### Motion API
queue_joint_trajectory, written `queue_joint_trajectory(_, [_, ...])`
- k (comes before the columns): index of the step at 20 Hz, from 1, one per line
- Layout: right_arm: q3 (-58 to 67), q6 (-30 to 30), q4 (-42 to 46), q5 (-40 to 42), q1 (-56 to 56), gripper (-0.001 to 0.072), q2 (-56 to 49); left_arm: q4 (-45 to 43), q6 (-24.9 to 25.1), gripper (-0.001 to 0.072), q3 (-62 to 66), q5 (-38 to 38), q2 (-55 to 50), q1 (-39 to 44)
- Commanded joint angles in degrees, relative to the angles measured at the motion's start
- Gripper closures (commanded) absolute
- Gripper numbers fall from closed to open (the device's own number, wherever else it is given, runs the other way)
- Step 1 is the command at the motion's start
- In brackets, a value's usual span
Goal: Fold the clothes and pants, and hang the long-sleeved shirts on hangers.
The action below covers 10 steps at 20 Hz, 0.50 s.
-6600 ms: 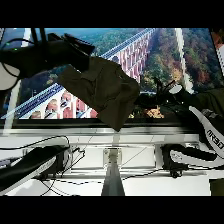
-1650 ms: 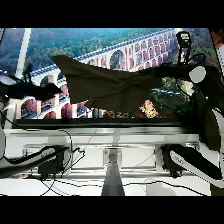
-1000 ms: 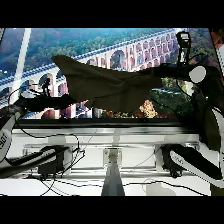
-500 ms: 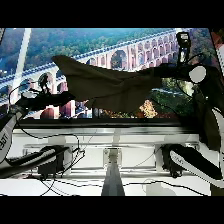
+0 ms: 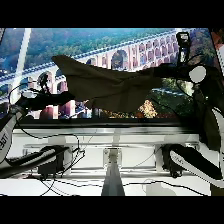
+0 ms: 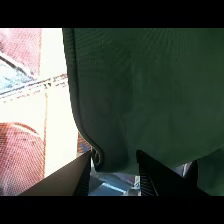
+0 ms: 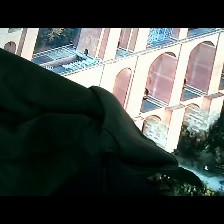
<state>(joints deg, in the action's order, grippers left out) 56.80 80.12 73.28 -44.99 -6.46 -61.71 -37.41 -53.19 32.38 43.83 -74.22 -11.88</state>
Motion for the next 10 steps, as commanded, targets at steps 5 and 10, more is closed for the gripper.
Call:
queue_joint_trajectory(5, [0.0,0.0,-0.02,-0.63,-0.02,0.0703,0.0,0.0,5.7,0.0368,-0.02,-1.73,-0.02,0.0])
queue_joint_trajectory(10, [0.0,0.0,-0.04,-0.7,-0.02,0.0703,0.0,0.02,5.68,0.0368,-0.04,-1.97,-0.02,0.5])
